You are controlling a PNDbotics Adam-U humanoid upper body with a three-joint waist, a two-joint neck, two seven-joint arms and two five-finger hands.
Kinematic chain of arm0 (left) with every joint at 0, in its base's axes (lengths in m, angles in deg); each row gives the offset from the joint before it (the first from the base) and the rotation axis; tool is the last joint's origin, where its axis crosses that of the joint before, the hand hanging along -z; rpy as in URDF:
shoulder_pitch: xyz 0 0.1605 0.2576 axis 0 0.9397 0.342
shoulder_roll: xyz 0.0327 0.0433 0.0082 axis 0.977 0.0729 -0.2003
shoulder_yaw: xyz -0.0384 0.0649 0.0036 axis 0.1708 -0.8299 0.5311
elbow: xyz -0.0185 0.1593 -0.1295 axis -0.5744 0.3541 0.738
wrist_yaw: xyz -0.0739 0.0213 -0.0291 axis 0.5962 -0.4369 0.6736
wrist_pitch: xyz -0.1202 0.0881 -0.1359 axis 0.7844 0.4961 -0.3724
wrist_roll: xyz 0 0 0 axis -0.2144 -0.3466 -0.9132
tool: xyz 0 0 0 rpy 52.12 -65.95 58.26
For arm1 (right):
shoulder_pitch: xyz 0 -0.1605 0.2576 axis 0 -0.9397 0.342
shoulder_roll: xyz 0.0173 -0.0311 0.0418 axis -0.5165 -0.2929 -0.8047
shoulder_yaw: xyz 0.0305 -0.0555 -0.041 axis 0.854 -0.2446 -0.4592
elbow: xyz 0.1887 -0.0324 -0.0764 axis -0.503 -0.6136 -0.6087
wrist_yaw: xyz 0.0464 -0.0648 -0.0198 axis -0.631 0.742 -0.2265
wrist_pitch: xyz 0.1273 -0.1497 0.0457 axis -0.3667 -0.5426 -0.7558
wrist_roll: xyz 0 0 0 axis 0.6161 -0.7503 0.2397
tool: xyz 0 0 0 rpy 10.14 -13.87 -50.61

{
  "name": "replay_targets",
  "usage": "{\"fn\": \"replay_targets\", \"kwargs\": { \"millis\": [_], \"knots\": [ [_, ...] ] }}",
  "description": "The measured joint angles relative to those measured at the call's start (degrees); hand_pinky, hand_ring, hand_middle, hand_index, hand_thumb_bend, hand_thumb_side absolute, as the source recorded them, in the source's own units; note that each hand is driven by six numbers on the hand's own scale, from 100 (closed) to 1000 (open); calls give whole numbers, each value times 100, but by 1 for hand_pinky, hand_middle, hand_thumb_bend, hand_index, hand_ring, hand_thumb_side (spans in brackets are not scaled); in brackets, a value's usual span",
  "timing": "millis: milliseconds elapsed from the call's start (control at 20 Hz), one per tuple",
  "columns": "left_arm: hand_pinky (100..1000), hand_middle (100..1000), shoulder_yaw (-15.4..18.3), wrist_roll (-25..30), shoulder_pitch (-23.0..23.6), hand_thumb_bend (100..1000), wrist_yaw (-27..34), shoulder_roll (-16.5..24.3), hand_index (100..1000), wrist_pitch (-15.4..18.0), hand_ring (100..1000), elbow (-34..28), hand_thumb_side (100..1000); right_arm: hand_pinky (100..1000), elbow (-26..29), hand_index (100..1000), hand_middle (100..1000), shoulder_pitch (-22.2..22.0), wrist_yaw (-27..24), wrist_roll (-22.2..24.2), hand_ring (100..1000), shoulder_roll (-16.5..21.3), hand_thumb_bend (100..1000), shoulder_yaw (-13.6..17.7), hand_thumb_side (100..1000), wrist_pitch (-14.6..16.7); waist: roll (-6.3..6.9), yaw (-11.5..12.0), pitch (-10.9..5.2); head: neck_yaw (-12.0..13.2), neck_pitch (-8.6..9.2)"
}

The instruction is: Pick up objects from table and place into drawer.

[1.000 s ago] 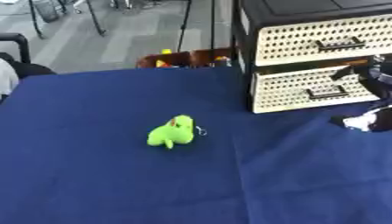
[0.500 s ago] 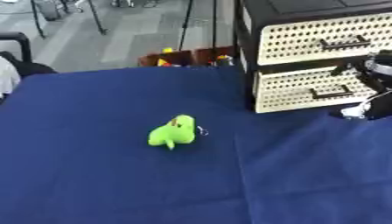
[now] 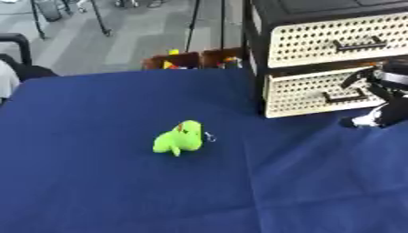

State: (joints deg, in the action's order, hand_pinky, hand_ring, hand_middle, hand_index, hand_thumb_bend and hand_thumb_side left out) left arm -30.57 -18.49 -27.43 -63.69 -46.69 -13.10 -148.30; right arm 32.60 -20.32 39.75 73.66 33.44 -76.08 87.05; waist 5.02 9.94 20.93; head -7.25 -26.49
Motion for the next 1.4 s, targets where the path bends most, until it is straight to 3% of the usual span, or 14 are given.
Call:
{"fn": "replay_targets", "kwargs": {
  "millis": [500,1400],
  "knots": [
    [537,742,-2,30,-9,135,33,-4,868,10,745,0,971,100,-431,864,175,75,167,-87,256,-109,549,-5,467,43,9,81,53,-38,91],
    [538,741,-2,41,-29,131,51,-47,868,-1,746,0,971,100,-544,690,155,21,506,96,256,-146,516,-39,448,67,32,20,66,-35,95]
  ]
}}
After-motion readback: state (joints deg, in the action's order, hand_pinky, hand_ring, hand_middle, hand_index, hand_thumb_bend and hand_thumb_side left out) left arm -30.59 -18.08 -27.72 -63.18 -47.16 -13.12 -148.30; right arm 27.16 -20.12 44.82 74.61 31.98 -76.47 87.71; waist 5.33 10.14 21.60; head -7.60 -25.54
